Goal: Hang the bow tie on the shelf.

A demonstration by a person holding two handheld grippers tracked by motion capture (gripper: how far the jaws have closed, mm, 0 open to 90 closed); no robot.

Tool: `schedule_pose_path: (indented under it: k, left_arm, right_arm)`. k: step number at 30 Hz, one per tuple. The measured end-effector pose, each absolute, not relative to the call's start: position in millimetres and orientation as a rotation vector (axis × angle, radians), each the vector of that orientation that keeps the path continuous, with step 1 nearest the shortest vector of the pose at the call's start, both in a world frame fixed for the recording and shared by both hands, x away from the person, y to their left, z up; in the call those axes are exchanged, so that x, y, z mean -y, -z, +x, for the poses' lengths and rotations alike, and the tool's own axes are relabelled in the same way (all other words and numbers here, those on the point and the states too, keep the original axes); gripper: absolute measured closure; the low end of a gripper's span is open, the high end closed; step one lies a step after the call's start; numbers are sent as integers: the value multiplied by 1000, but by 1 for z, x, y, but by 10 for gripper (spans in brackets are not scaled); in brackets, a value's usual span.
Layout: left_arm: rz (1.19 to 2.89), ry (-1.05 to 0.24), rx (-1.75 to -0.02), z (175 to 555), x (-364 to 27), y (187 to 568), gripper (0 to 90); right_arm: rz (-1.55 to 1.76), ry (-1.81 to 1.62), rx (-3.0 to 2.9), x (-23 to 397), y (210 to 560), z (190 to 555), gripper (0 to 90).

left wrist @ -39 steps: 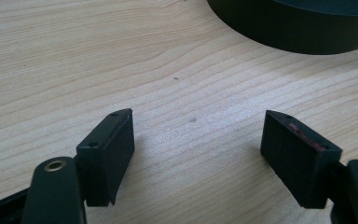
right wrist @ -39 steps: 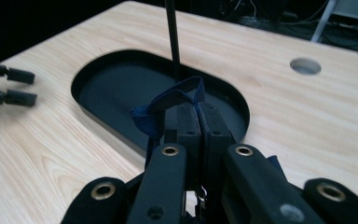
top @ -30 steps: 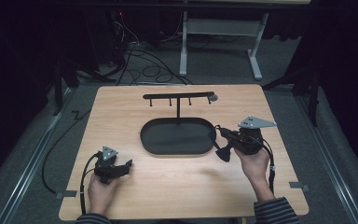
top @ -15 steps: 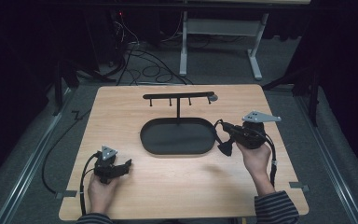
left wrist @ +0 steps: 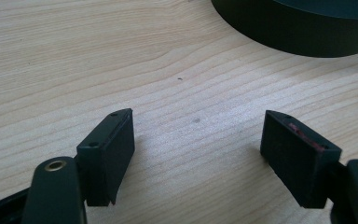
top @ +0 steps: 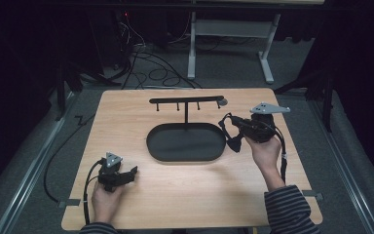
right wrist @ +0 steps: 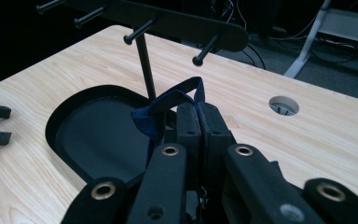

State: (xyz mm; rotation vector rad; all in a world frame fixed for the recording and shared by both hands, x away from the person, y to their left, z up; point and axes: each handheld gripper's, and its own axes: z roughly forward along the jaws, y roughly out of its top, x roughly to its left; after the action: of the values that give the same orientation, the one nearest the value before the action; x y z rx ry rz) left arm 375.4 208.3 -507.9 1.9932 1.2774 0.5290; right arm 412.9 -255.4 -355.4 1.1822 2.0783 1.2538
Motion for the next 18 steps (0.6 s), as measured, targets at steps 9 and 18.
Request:
schedule_pose_path:
  k: [9,18]
  left_arm:
    - [1997,-535,-1277,375,-208,508,265]
    - [1995,-539,-1279,375,-208,508,267]
  right_arm:
    - [1192,-1265,-2067,253,347,417,900]
    - [1178,-1279,-2066,253,341,425,900]
